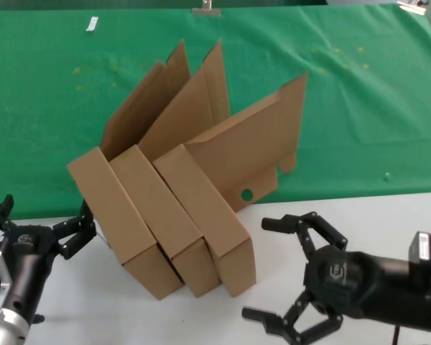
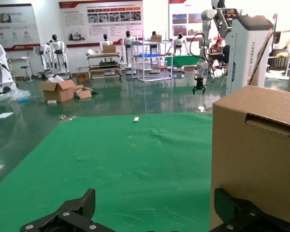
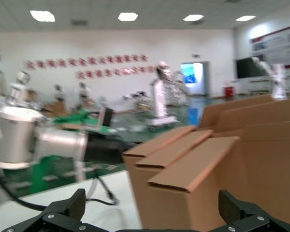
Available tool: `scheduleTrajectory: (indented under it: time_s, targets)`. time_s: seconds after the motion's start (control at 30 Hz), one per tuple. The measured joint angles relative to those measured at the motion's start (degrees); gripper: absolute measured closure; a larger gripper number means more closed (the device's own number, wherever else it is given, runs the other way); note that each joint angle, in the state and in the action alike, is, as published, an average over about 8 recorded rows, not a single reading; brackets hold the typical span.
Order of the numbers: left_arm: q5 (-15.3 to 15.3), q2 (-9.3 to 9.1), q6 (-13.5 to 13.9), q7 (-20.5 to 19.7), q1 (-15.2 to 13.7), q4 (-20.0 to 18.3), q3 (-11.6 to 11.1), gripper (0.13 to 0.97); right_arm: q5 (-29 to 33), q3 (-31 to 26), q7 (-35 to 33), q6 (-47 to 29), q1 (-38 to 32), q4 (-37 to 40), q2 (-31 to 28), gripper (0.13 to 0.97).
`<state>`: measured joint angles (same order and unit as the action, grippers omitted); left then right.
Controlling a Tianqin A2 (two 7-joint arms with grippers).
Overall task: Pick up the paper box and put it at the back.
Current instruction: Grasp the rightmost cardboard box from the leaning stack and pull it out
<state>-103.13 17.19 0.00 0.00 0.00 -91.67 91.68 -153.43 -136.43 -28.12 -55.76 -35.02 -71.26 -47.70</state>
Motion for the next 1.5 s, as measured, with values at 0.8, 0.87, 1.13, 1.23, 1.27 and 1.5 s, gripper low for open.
scheduleTrajectory:
  time_s: [0.8, 0.87, 1.13, 1.23, 1.27, 1.5]
  targets:
    - [0.0, 0.0, 0.0, 0.0, 0.0, 0.0, 0.0, 0.132, -2.09, -16.08, -3.46, -33.73, -21.72, 51.34, 19.66, 0.264]
    - [0.0, 0.0, 0.0, 0.0, 0.0, 0.0, 0.0, 0.132, -1.86, -16.84, -3.5, -33.9, -22.74, 54.51, 21.03, 0.301]
    - [0.0, 0.0, 0.0, -0.02, 0.0, 0.0, 0.0, 0.132, 3.75, -13.45, -2.94, -34.15, -25.58, 64.07, 25.83, 0.453]
    - [0.01, 0.0, 0.0, -0.03, 0.0, 0.0, 0.0, 0.132, 6.56, -11.41, -2.46, -34.17, -26.1, 65.77, 27.09, 0.531]
    - [0.01, 0.0, 0.0, -0.03, 0.0, 0.0, 0.0, 0.132, 7.49, -10.8, -2.29, -34.18, -26.2, 66.16, 27.42, 0.557]
    - [0.02, 0.0, 0.0, -0.03, 0.0, 0.0, 0.0, 0.132, 14.67, -5.99, -1.36, -34.19, -26.68, 68.07, 28.98, 0.698]
